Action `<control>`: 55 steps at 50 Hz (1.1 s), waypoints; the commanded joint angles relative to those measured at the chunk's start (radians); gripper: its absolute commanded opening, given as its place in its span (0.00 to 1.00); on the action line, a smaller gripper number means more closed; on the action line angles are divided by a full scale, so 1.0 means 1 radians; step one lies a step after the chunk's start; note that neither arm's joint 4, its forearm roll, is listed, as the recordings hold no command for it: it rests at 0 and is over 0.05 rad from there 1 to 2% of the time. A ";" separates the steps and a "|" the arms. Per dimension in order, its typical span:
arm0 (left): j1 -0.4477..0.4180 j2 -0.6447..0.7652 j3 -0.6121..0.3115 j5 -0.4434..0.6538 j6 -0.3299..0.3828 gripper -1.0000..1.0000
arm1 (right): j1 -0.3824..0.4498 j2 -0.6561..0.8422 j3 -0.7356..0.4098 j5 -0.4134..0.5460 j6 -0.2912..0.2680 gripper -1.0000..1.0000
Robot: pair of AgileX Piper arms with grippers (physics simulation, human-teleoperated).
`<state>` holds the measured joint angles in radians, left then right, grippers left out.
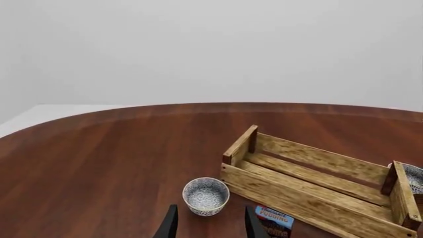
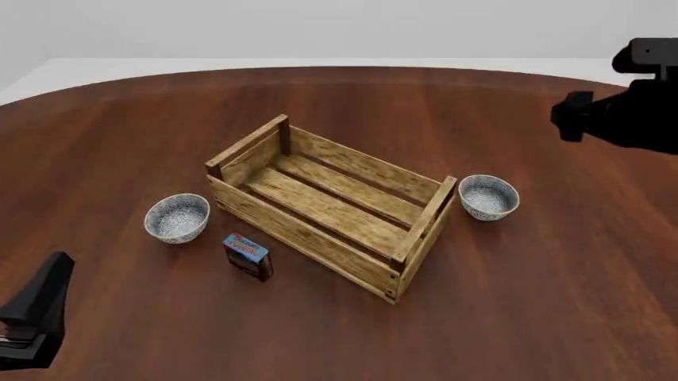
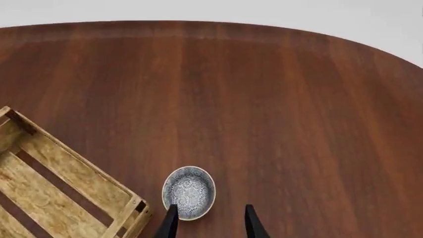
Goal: Stack the right bowl on the left bowl and place them in the tray.
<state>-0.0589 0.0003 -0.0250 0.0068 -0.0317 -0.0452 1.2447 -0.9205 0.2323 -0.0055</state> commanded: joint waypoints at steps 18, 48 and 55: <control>-0.017 0.000 -0.012 0.003 0.002 1.00 | -0.050 0.307 -0.130 -0.059 0.009 1.00; -0.019 0.000 -0.002 0.000 -0.001 1.00 | -0.048 0.494 -0.099 -0.184 0.036 1.00; -0.023 0.000 -0.003 0.000 -0.002 1.00 | -0.043 0.532 -0.094 -0.210 0.044 1.00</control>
<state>-0.0790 0.0005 -0.0281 0.0071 -0.0334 -0.0932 1.7216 -1.0216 0.0593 0.0276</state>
